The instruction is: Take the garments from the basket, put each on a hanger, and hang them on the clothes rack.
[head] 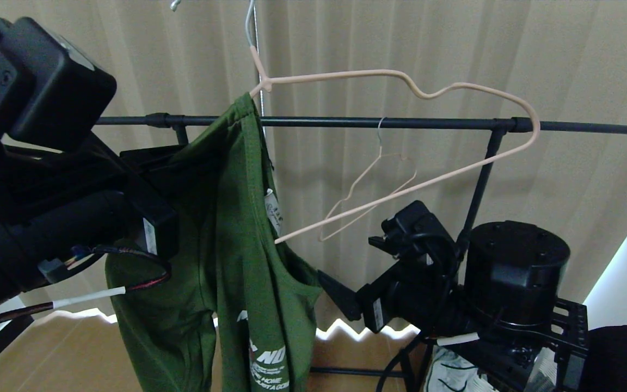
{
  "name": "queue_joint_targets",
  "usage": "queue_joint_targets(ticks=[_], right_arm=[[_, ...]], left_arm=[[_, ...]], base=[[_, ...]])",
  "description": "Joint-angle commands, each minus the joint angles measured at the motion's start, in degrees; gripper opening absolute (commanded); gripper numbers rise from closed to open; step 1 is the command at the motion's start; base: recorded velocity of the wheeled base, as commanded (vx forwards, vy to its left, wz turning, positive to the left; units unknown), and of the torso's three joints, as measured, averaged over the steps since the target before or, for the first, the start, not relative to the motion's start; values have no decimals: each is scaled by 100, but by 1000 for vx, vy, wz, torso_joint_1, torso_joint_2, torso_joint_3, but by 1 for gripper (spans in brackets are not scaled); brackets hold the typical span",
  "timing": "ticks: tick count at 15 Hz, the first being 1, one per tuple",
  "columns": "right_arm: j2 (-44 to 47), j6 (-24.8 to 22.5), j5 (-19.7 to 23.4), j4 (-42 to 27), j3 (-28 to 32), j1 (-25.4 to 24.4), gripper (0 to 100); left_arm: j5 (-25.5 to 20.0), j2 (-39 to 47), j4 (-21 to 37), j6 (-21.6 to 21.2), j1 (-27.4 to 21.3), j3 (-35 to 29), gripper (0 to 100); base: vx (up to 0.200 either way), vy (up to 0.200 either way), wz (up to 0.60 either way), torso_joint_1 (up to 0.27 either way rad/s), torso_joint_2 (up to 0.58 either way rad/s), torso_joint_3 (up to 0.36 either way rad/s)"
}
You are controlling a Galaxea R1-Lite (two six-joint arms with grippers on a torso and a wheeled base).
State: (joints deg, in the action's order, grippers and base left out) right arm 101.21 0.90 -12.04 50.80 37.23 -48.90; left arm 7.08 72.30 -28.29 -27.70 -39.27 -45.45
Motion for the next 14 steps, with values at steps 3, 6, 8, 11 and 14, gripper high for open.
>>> queue_joint_targets(ticks=[3,6,8,11,14], right_arm=[[83,-2,-8,18,-111,-59,100],[31,-2,18,150,83,-67,100],[48,-11,35,273,100,-138,100],[136,-2,35,264,74,-313,100],[374,-29,-35,264,-40,-270,100]], left_arm=[[4,3,-1,10,-2,9,0],[-75,3,-1,1,-2,27,0],[-75,12,8,-8,-2,27,0],[-75,30,-1,-8,-2,18,0],[-75,-14,-1,-8,-2,-26,0]], base=[[0,0,0,0,0,0],[0,0,0,0,0,0],[0,0,0,0,0,0],[0,0,0,0,0,0],[0,0,0,0,0,0]])
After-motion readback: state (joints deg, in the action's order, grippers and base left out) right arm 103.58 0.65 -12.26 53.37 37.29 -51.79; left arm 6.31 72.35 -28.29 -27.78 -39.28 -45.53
